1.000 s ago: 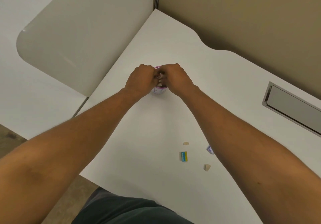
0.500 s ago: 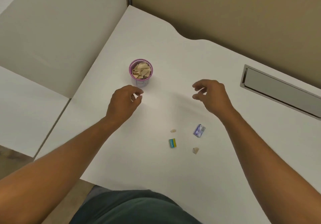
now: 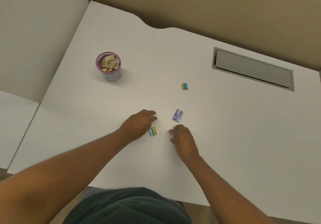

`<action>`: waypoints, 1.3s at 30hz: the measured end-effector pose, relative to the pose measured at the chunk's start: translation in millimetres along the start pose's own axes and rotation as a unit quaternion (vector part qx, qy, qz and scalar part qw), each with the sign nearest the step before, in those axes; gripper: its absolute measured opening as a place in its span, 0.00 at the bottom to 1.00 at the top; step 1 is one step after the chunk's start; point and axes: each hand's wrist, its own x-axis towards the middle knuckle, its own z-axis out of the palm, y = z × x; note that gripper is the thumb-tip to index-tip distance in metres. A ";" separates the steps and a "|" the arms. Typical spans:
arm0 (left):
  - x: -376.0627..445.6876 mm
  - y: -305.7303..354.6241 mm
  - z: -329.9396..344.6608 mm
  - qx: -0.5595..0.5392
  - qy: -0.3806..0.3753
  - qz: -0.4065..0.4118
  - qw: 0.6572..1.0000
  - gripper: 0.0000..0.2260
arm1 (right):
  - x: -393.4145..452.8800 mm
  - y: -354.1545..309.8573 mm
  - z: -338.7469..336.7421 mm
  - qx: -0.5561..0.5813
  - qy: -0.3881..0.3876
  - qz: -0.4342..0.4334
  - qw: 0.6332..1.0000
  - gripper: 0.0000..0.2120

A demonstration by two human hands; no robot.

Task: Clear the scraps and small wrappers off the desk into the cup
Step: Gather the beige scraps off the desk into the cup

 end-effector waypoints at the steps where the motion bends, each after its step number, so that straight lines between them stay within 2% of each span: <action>1: 3.1 3.9 0.6 0.041 -0.012 0.007 0.999 0.20 | -0.1 -1.0 3.5 -0.023 0.008 -0.013 1.000 0.13; 4: 11.1 11.6 -2.0 0.141 -0.043 0.020 0.989 0.17 | 0.9 -2.4 7.8 -0.063 0.027 -0.050 0.996 0.12; 8: 14.5 14.8 -6.0 0.197 -0.051 0.051 0.978 0.11 | 1.9 0.1 5.9 -0.065 0.041 -0.072 0.994 0.15; 11: 13.6 14.3 -0.5 0.185 -0.037 0.049 0.981 0.11 | 5.3 3.4 5.4 -0.060 0.041 -0.075 0.995 0.14; 13: 13.3 13.4 3.0 0.124 -0.016 0.001 0.992 0.11 | 8.6 0.4 5.0 -0.035 0.045 -0.059 0.997 0.12; 15: 9.9 11.0 -0.7 -0.001 0.049 -0.076 0.996 0.14 | 11.8 -10.3 2.2 0.027 0.069 -0.026 0.997 0.11; 18: -5.4 0.9 -27.3 -0.164 0.219 -0.176 0.946 0.12 | 22.5 -39.6 -7.8 0.133 0.117 0.001 0.984 0.08; 21: -19.6 -22.7 -69.7 -0.231 0.324 -0.219 0.891 0.08 | 44.2 -77.5 -23.7 0.184 0.127 -0.038 0.974 0.08; 25: -23.0 -66.9 -128.6 -0.233 0.398 -0.260 0.848 0.07 | 89.8 -138.6 -52.4 0.240 0.117 -0.074 0.961 0.05; 29: -15.7 -102.3 -160.0 -0.221 0.407 -0.260 0.847 0.05 | 141.6 -202.6 -80.2 0.268 0.140 -0.105 0.947 0.02; 32: -6.5 -118.8 -159.8 -0.208 0.393 -0.264 0.856 0.06 | 172.0 -239.9 -92.6 0.257 0.146 -0.126 0.947 0.04; 36: 1.9 -130.7 -149.6 -0.223 0.373 -0.281 0.855 0.07 | 195.8 -262.8 -90.6 0.165 0.131 -0.184 0.960 0.08; 39: 1.4 -134.3 -151.4 -0.203 0.370 -0.266 0.867 0.06 | 205.4 -266.7 -81.0 0.100 0.122 -0.208 0.965 0.09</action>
